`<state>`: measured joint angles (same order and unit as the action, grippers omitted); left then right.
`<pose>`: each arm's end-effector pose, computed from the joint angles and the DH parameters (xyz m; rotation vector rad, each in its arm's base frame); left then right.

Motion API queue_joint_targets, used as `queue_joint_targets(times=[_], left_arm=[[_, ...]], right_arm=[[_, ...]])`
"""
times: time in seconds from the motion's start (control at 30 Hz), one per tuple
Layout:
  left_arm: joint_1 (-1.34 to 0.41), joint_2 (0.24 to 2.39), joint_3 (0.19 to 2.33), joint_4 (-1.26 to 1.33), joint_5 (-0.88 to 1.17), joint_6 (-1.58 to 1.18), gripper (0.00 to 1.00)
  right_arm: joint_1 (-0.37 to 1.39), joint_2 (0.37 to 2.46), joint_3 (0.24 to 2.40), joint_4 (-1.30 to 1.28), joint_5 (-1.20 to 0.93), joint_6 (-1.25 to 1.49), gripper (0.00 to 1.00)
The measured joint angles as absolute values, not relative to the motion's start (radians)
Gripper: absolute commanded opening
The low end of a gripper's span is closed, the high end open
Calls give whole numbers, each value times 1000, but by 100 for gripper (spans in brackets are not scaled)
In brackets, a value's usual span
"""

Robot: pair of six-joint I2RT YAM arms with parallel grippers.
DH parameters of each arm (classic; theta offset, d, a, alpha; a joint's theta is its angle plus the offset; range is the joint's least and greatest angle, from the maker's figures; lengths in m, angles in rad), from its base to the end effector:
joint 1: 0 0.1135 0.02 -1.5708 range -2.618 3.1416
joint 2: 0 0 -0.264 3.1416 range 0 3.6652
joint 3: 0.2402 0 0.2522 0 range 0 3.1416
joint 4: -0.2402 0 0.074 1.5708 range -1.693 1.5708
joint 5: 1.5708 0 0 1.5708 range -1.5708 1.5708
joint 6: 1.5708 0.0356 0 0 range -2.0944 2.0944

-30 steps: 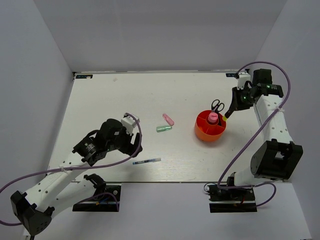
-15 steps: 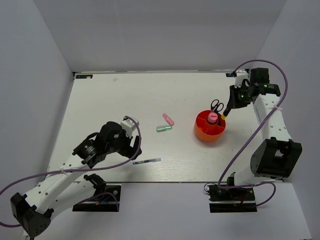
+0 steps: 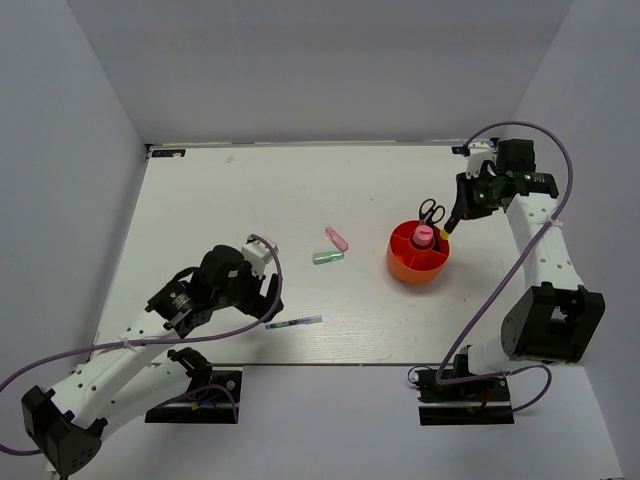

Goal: Sort the stationery into containers
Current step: Place the pen in the storage box.

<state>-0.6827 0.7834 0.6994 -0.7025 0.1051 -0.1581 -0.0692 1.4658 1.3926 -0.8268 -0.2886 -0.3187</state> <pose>0.1213 -0.1034 0.2616 0.6770 2.3190 -0.5236 0.3082 -0.0112 0.3333 -0.4237 2.3913 0.1829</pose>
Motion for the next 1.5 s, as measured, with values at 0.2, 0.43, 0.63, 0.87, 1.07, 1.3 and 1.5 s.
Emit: queue_joint_targets(times=[0.2, 0.43, 0.63, 0.87, 1.07, 1.3, 1.5], left_arm=[[-683, 783, 696, -701, 111, -158, 92], [-683, 783, 696, -699, 117, -158, 92], [-683, 783, 696, -698, 117, -158, 92], [-683, 783, 694, -696, 119, -159, 92], [-683, 783, 691, -695, 120, -158, 92], [-683, 783, 677, -694, 120, -159, 92], [-683, 786, 677, -692, 121, -168, 92]], right_arm=[[-64, 1440, 1378, -834, -263, -315, 0], [-63, 1409, 1378, -839, -263, -308, 0], [-63, 1399, 1378, -844, -271, -301, 0], [-63, 1408, 1378, -869, -300, -298, 0], [-62, 1446, 1366, -867, -289, -299, 0], [-58, 1496, 1345, -864, -268, -311, 0], [-51, 1545, 1344, -865, -268, -322, 17]])
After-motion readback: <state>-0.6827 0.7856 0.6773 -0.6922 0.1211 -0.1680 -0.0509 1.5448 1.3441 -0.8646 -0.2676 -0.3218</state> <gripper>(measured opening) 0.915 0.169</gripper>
